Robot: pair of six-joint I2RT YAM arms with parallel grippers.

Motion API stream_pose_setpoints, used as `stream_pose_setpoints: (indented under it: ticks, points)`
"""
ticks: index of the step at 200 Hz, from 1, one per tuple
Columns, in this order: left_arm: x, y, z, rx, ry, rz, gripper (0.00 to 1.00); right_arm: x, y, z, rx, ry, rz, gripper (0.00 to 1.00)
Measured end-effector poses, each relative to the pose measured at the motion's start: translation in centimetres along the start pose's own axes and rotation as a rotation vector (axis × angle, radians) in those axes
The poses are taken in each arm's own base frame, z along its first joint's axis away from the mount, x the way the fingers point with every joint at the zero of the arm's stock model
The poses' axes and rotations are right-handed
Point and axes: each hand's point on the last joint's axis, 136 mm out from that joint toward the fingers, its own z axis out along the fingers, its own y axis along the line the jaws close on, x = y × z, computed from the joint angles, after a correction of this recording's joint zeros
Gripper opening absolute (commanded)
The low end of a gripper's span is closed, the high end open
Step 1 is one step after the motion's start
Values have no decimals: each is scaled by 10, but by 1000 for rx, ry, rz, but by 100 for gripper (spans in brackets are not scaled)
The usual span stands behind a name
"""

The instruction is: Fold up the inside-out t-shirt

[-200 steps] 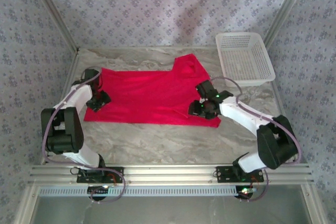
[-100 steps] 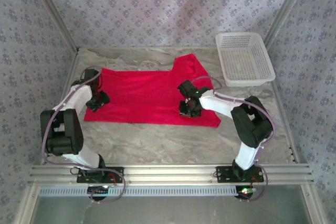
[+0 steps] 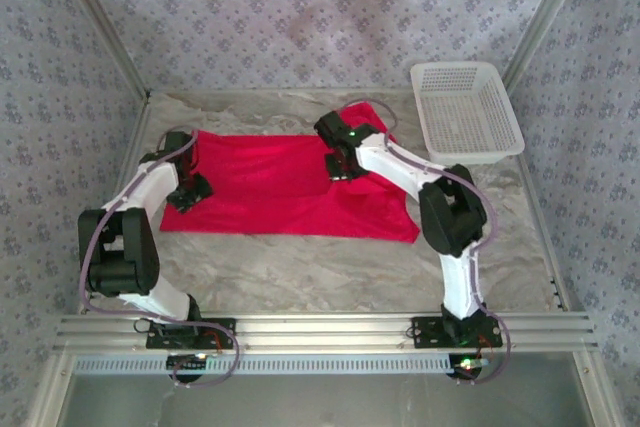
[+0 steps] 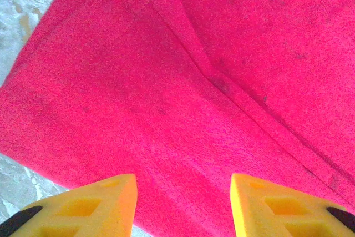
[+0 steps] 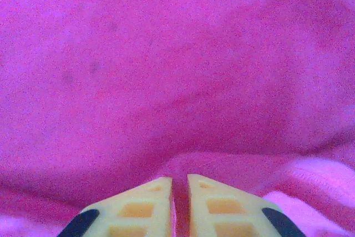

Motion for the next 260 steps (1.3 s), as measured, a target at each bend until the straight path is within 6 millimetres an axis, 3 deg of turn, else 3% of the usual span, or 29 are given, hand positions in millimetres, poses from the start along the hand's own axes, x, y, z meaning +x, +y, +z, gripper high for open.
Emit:
stream_pose_setpoints:
  ticks: [20, 48, 82, 97, 134, 166, 192, 243, 260]
  points:
    - [4, -5, 2, 0, 7, 18, 47, -10, -4, 16, 32, 9, -26, 44]
    - [7, -8, 4, 0, 14, 33, 48, -9, -15, 8, 42, 5, -16, 47]
    - [6, -4, 9, -3, 31, 14, 48, 34, -31, -27, -42, -5, 39, 51]
    - [6, -2, 14, -7, 43, 5, 48, 49, -37, -32, -103, -9, 84, 53]
    - [7, -2, 16, 1, 56, -1, 48, 73, -47, 5, -187, 56, 193, 54]
    - [8, -3, 16, 3, 59, -1, 48, 75, -45, 31, -199, 93, 227, 55]
    - [11, 0, 18, -2, 66, -2, 48, 60, -44, 43, -178, 88, 239, 54]
    - [21, 11, 23, -19, 86, -10, 48, -20, -43, 40, -106, -51, 235, 55]
    - [23, 12, 22, -19, 85, -11, 48, -35, -43, 43, -79, -72, 222, 55]
